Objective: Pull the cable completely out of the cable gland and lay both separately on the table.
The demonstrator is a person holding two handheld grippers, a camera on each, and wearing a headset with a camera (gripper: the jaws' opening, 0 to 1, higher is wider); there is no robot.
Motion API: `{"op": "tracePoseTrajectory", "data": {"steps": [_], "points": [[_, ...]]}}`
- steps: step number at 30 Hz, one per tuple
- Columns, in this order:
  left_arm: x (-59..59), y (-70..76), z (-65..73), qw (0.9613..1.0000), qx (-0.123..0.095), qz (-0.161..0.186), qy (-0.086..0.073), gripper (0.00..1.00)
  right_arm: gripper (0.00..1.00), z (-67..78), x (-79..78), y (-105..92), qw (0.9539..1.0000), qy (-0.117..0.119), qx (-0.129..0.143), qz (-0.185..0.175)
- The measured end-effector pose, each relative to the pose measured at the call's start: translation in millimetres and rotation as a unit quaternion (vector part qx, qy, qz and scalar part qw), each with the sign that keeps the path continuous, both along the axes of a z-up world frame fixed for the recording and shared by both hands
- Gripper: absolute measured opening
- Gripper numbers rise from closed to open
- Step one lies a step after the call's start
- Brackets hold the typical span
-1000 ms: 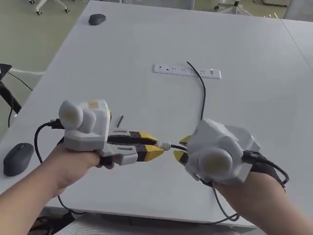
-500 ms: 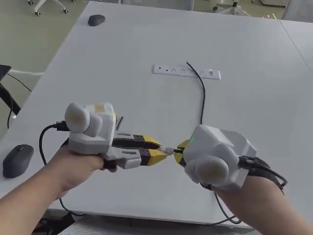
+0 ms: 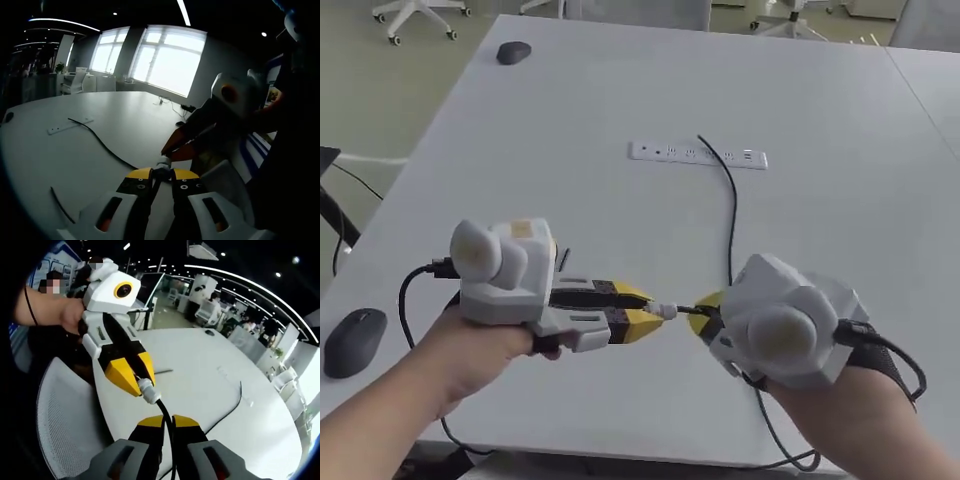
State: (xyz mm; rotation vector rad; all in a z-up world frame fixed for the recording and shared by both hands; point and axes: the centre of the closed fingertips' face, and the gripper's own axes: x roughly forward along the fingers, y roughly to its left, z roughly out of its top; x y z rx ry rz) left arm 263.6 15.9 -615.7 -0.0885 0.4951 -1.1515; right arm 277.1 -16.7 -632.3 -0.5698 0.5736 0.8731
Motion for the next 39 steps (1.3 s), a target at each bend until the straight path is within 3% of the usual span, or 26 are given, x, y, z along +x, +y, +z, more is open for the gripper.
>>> {"op": "tracePoseTrajectory", "data": {"steps": [6,14,17,22,25,29,30,31,32,37,39], "points": [[-1.0,0.0,-1.3,1.0000,0.003,-0.002,0.000,0.15,0.00,-5.8,0.7,-10.4,0.9982,0.032,0.034,-0.038],[-0.9,2.7,-0.6,1.0000,0.004,0.002,0.000,0.15,0.00,-21.2,4.8,-33.8,0.9894,0.071,0.075,-0.103],[-1.4,2.4,-2.4,1.0000,0.005,0.002,0.001,0.15,0.00,-29.9,6.1,-41.9,0.9825,0.093,0.092,-0.133],[-2.6,-0.6,-2.9,1.0000,0.005,0.002,0.004,0.15,0.01,-45.9,6.8,-55.6,0.9655,0.137,0.120,-0.186],[-3.2,-1.3,-3.7,1.0000,0.006,0.001,0.003,0.15,0.01,-52.9,6.7,-61.0,0.9608,0.147,0.122,-0.201],[-4.8,-2.2,-4.7,1.0000,0.006,0.000,0.005,0.15,0.01,-60.6,6.6,-64.4,0.9502,0.162,0.137,-0.228],[-5.3,-2.4,-5.3,1.0000,0.007,0.000,0.005,0.15,0.01,-62.2,5.2,-62.9,0.9471,0.171,0.142,-0.232],[-5.4,-2.3,-5.9,1.0000,0.007,0.001,0.006,0.15,0.01,-64.7,3.2,-60.9,0.9392,0.187,0.155,-0.242],[-5.5,-1.9,-6.8,1.0000,0.007,0.002,0.006,0.15,0.01,-65.9,3.2,-60.5,0.9371,0.192,0.158,-0.245],[-4.6,1.2,-9.1,0.9999,0.006,0.006,0.009,0.15,0.01,-64.4,3.0,-57.9,0.9434,0.181,0.148,-0.235],[-3.6,3.1,-9.7,0.9999,0.008,0.007,0.009,0.15,0.01,-62.5,3.0,-57.6,0.9484,0.168,0.143,-0.228]]}}
